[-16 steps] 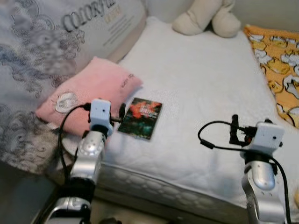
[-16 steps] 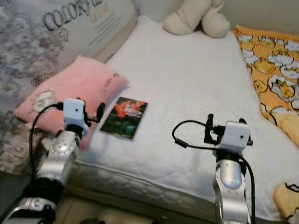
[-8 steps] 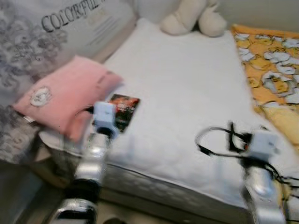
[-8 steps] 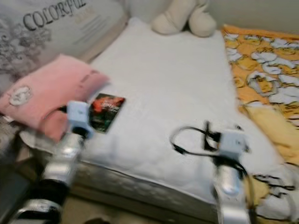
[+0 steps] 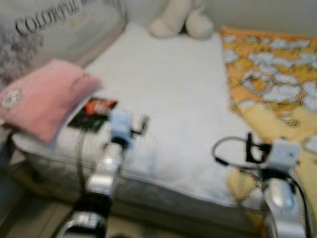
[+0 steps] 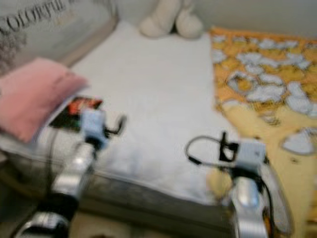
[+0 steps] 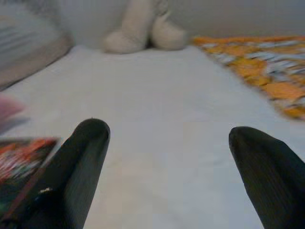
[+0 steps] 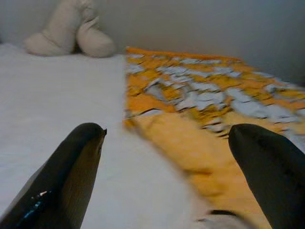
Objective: Clean up the room
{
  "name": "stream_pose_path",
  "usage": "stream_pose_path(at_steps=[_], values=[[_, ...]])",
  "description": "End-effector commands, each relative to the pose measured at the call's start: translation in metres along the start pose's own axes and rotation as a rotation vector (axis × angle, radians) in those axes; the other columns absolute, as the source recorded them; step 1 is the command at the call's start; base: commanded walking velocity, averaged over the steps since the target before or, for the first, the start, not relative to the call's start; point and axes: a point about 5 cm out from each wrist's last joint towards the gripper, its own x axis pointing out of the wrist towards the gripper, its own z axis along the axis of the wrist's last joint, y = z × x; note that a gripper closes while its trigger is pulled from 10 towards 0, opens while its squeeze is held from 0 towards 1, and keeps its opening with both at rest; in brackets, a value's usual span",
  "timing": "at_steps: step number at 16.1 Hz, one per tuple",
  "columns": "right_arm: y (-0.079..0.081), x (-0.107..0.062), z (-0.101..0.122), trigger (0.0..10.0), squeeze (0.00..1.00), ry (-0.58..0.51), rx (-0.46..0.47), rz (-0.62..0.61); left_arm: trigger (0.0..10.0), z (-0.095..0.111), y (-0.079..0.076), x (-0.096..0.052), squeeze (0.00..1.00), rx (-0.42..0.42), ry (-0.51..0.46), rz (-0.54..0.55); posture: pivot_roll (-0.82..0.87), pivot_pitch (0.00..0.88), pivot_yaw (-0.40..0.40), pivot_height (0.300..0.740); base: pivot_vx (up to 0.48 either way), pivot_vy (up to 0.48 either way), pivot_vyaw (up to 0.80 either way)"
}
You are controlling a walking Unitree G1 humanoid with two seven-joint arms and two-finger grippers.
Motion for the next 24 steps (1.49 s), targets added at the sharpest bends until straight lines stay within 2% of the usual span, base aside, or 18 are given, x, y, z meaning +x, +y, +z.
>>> stream_pose_path(at_steps=[1,11,18,24], values=[[0.007,0.001,0.003,10.0,0.00,-0.010,0.008,0.018,10.0,0.004,0.010,0.001,0.00,0.019,-0.011,0.016,-0.05,0.000,0.016,0.736,0.000,-0.428,0.00],[0.007,-0.003,0.002,10.0,0.00,-0.011,0.021,-0.014,10.0,0.006,0.006,0.009,0.00,0.028,-0.009,-0.026,-0.08,0.000,0.046,0.736,0.000,-0.422,0.00],[0.007,-0.006,0.000,10.0,0.00,-0.002,0.014,-0.021,10.0,0.006,0.004,0.011,0.00,0.031,-0.007,-0.042,-0.08,0.006,0.053,0.736,0.246,-0.409,0.00],[0.009,-0.008,-0.001,10.0,0.00,0.004,0.011,-0.013,10.0,0.006,0.009,0.012,0.00,0.035,-0.005,-0.027,-0.08,0.024,0.056,0.736,0.264,-0.398,0.00]])
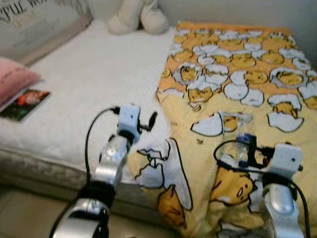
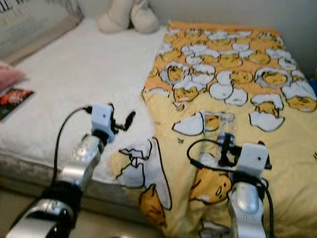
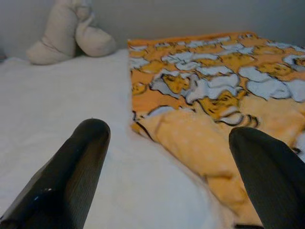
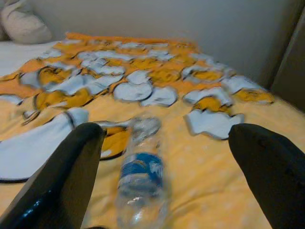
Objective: Clean up the room
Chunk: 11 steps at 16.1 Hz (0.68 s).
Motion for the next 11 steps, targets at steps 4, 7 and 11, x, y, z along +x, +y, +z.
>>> stream_pose_path(at_steps=[4,7,11], values=[[0.006,0.015,0.002,10.0,0.00,0.022,0.018,0.004,10.0,0.004,0.010,0.000,0.00,-0.002,-0.005,0.029,-0.04,0.047,0.063,0.736,0.243,-0.261,0.00],[0.018,0.032,0.007,10.0,0.00,0.021,0.039,0.019,10.0,0.005,0.019,-0.008,0.00,0.018,-0.011,0.022,0.01,0.079,0.078,0.736,0.000,0.000,0.00],[0.048,0.064,0.005,10.0,0.00,0.086,0.074,0.056,10.0,0.009,0.038,-0.023,0.00,0.100,0.001,-0.001,0.11,0.147,0.110,0.736,0.000,0.000,0.00]])
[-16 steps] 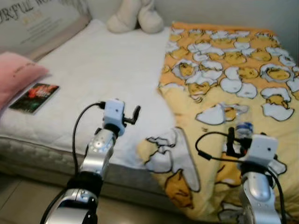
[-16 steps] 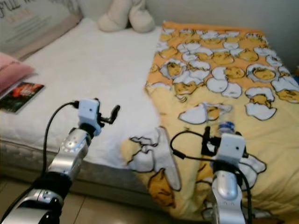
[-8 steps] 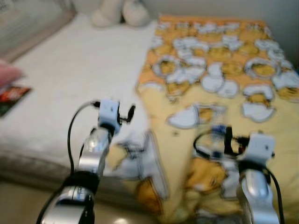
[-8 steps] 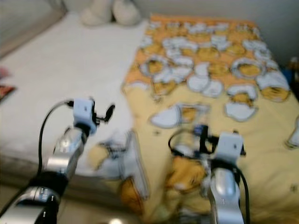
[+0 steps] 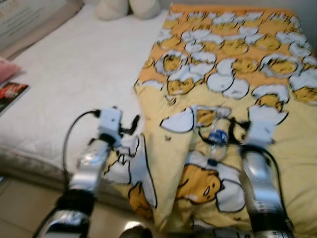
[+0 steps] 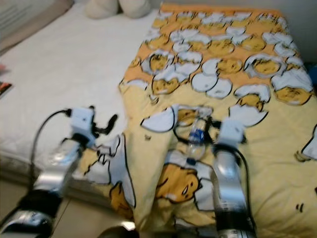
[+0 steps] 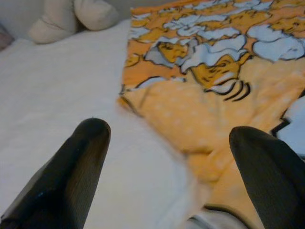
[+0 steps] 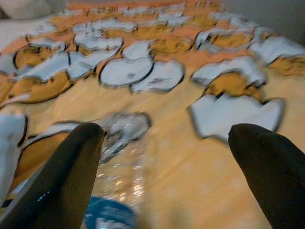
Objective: Clean up the room
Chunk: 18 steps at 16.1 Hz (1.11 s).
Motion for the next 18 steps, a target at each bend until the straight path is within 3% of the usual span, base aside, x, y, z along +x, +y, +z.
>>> stream_pose_path(at_steps=[1,5,8,10,12,13,14,18], values=[[0.011,0.004,-0.011,10.0,0.00,0.076,0.012,0.003,10.0,0.010,0.008,-0.004,0.00,0.047,-0.021,-0.013,0.13,0.158,0.113,0.736,0.000,0.000,0.00],[0.023,0.015,-0.026,10.0,0.00,0.188,0.002,-0.002,10.0,0.008,0.012,-0.016,0.00,0.048,0.000,0.002,0.15,0.180,0.100,0.736,0.000,0.000,0.00],[0.023,0.018,-0.033,10.0,0.00,0.236,-0.037,-0.025,10.0,0.008,0.009,-0.017,0.00,0.037,0.007,0.010,0.15,0.185,0.085,0.736,0.000,0.000,0.00],[0.021,0.021,-0.040,10.0,0.00,0.274,-0.113,-0.069,10.0,0.006,0.008,-0.019,0.00,0.031,0.021,0.015,0.14,0.188,0.079,0.736,0.000,0.000,0.00],[0.023,0.021,-0.043,10.0,0.00,0.309,-0.102,-0.072,10.0,0.006,0.007,-0.019,0.00,0.030,0.025,0.015,0.14,0.188,0.079,0.736,0.000,0.000,0.00],[0.023,0.021,-0.047,0.0,0.00,0.361,-0.026,-0.076,10.0,0.007,0.007,-0.018,0.00,0.029,0.025,0.016,0.14,0.195,0.079,0.736,0.000,0.000,0.00],[0.025,0.021,-0.049,0.0,0.00,0.388,0.031,-0.065,10.0,0.009,0.007,-0.017,0.00,0.029,0.023,0.016,0.14,0.197,0.082,0.736,0.000,0.000,0.00],[0.023,0.024,-0.046,0.0,0.00,0.365,0.039,-0.075,10.0,0.008,0.007,-0.014,0.00,0.033,0.033,0.011,0.13,0.186,0.092,0.736,0.000,0.000,0.00]])
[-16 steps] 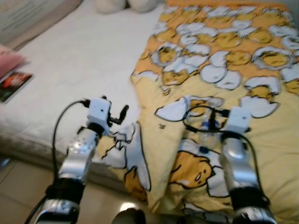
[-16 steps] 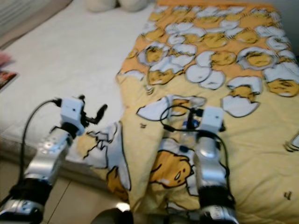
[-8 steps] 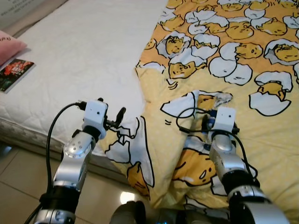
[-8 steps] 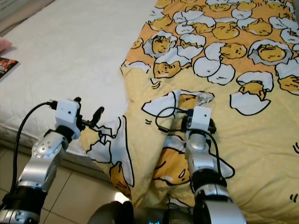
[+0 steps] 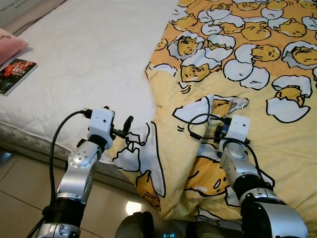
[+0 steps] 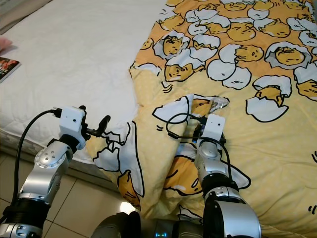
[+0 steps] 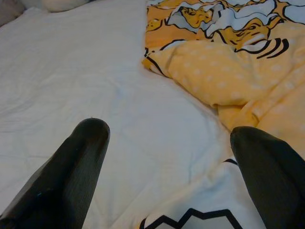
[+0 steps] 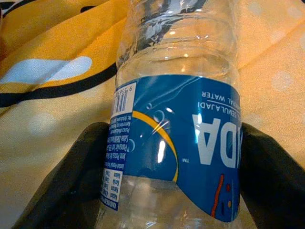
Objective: Clean up the room
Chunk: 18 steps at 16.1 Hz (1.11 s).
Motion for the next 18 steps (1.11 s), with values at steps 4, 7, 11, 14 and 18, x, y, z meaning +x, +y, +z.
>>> stream_pose_path(at_steps=[4,7,11,14,18], values=[[-0.009,0.000,-0.012,0.0,0.00,0.044,0.001,-0.019,10.0,0.002,-0.008,0.008,0.00,-0.004,0.003,-0.019,0.10,0.176,0.090,0.736,0.000,0.000,0.00],[-0.007,0.000,-0.009,0.0,0.00,0.018,-0.005,-0.011,10.0,0.001,-0.010,0.009,0.00,-0.010,0.005,-0.020,0.10,0.169,0.086,0.736,0.000,0.000,0.00],[-0.004,-0.001,0.034,0.0,0.00,-0.254,-0.079,-0.030,10.0,0.002,-0.018,0.017,0.00,-0.029,-0.006,-0.023,0.08,0.135,0.071,0.736,0.000,0.000,0.00],[-0.008,-0.017,0.075,0.0,0.00,-0.543,-0.111,-0.040,10.0,0.004,-0.026,0.024,0.00,-0.056,-0.021,-0.034,0.05,0.108,0.061,0.736,0.000,0.000,0.00],[-0.028,-0.046,0.103,0.0,0.00,-0.764,-0.142,-0.109,10.0,0.007,-0.038,0.033,0.00,-0.069,-0.038,-0.061,0.01,0.049,0.042,0.736,0.000,0.000,0.00]])
